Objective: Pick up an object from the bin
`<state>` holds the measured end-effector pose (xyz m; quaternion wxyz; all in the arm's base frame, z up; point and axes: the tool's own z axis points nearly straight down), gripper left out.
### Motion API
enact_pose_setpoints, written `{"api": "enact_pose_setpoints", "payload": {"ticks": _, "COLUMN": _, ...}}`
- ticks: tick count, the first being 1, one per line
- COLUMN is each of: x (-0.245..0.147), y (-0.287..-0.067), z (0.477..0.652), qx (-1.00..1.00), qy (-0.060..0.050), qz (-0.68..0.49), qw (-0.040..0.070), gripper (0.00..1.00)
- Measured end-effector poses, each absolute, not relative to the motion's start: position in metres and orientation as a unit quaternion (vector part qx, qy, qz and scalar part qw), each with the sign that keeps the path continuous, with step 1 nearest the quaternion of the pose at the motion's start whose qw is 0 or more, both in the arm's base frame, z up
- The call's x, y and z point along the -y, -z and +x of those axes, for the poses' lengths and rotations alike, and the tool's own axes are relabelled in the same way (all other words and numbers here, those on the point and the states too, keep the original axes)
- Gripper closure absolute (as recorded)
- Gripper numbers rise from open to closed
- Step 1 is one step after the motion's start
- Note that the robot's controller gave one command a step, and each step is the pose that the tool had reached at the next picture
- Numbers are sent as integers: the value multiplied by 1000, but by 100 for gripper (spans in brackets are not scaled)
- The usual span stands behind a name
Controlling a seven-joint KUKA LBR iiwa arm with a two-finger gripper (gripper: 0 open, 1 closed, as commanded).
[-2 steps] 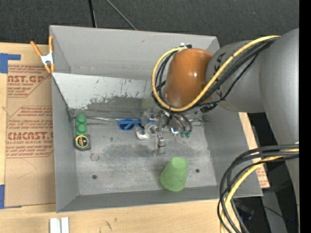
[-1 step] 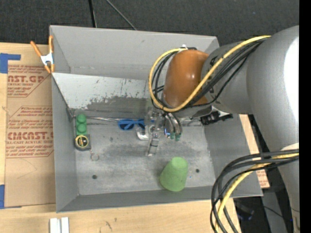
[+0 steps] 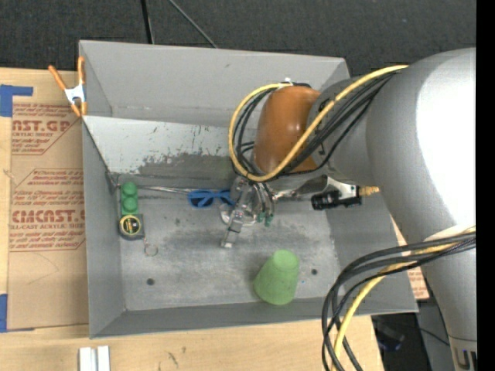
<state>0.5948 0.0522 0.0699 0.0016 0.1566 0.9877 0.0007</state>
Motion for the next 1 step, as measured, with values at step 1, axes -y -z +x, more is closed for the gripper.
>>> {"api": "enact_pose_setpoints", "payload": {"ticks": 1, "x": -53, "y": -70, "z": 595, "qx": -988, "qy": -1, "qz": 156, "qw": 2, "gripper": 0}}
